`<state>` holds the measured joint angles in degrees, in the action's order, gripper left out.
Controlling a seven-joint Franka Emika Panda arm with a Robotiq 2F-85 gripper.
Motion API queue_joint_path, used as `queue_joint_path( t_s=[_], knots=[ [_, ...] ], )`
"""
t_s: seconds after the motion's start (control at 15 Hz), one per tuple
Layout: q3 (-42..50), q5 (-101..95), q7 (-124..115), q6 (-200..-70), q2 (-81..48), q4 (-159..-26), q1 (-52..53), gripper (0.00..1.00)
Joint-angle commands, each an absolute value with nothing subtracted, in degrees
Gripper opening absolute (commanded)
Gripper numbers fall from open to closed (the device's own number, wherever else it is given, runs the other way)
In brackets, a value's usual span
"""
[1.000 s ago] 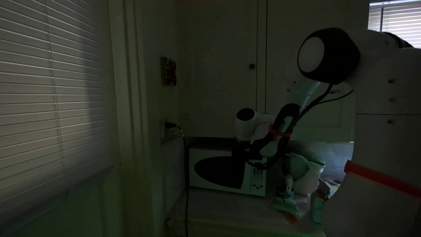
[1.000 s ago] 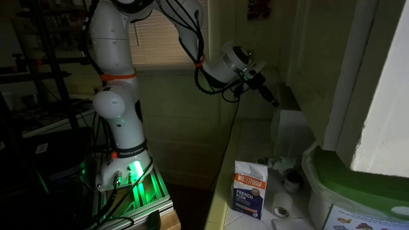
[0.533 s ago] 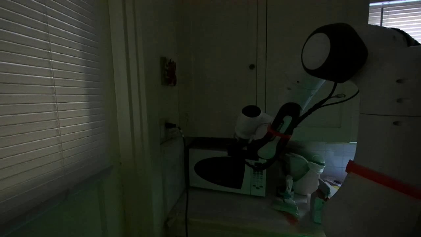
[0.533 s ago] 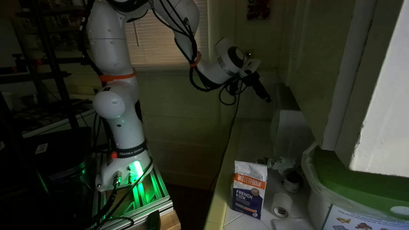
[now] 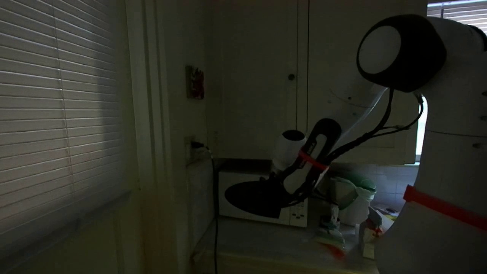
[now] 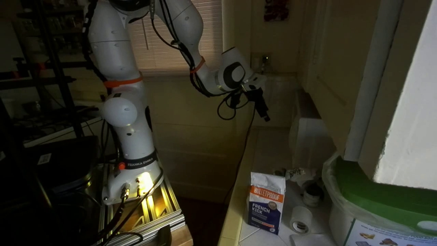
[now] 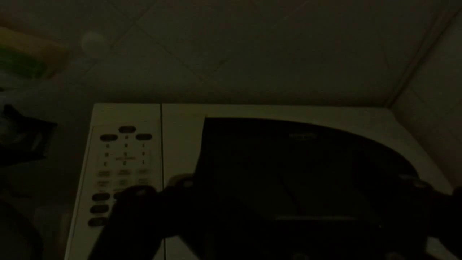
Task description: Close the door of the microwave
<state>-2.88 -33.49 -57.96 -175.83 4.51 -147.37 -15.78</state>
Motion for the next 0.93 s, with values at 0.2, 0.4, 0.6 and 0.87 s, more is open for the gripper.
queue_joint_path(
  t_s=[0.2,0.4,0.6,0.87],
  knots=[
    [0.6,-15.8,-41.8,-163.9,13.8,-150.3,-8.6,1.00],
    [0.3,-11.8,-36.4,-155.8,17.4,-149.3,-9.3,1.00],
    [-0.1,-10.9,-33.7,-149.7,20.0,-148.4,-10.5,1.00],
    [-0.5,-11.4,-32.3,-145.6,22.0,-147.9,-11.6,1.00]
  ],
)
